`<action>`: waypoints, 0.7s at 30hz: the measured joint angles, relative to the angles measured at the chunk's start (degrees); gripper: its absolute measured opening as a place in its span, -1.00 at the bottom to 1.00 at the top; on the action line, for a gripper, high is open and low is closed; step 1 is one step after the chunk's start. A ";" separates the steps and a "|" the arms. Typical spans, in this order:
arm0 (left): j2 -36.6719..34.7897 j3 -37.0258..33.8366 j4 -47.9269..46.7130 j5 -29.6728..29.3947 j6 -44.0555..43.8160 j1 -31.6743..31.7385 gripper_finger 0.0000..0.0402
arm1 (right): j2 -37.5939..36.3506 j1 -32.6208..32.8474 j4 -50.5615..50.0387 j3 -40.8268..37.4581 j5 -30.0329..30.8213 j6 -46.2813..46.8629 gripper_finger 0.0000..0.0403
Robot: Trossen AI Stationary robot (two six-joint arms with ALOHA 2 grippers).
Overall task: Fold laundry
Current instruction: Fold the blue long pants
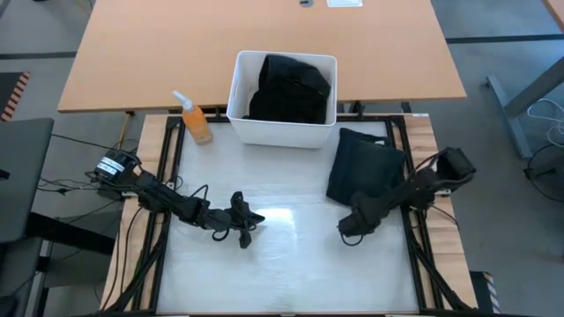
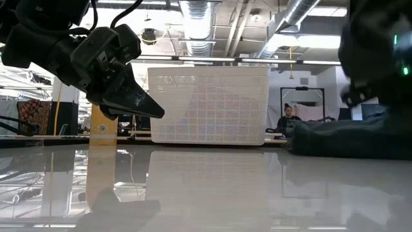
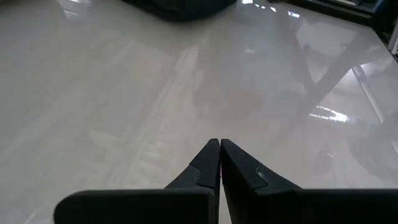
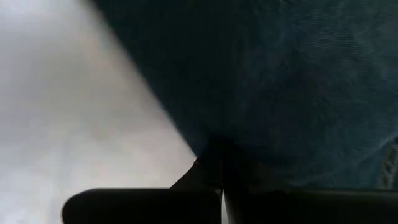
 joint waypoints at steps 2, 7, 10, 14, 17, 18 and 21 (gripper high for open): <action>0.00 0.00 -0.07 0.02 -0.11 0.00 -1.00 | 1.19 -1.80 0.98 -2.05 1.06 -2.58 -0.91; 0.00 0.00 -0.02 0.06 -1.07 0.00 -1.00 | 3.34 -7.34 1.74 -3.99 7.35 -8.74 -0.91; 0.00 0.00 0.02 0.09 -1.66 0.00 -1.00 | 3.38 -11.37 2.48 -3.91 9.15 -11.01 -0.91; 0.00 0.01 0.24 0.10 -2.16 0.00 -1.00 | 3.17 -16.17 3.20 -3.89 9.98 -14.11 -0.91; 0.00 0.00 0.24 0.22 -2.77 -0.13 -1.00 | 3.18 -18.59 2.03 -3.76 10.55 -16.84 -0.91; 0.00 0.00 0.24 0.53 -2.77 -0.15 -1.00 | 3.18 -19.07 0.95 -3.43 10.55 -17.10 -0.91; 0.00 0.00 0.42 2.14 -2.93 -0.17 -1.00 | 2.71 -18.87 -5.33 -1.17 10.56 -17.17 -0.91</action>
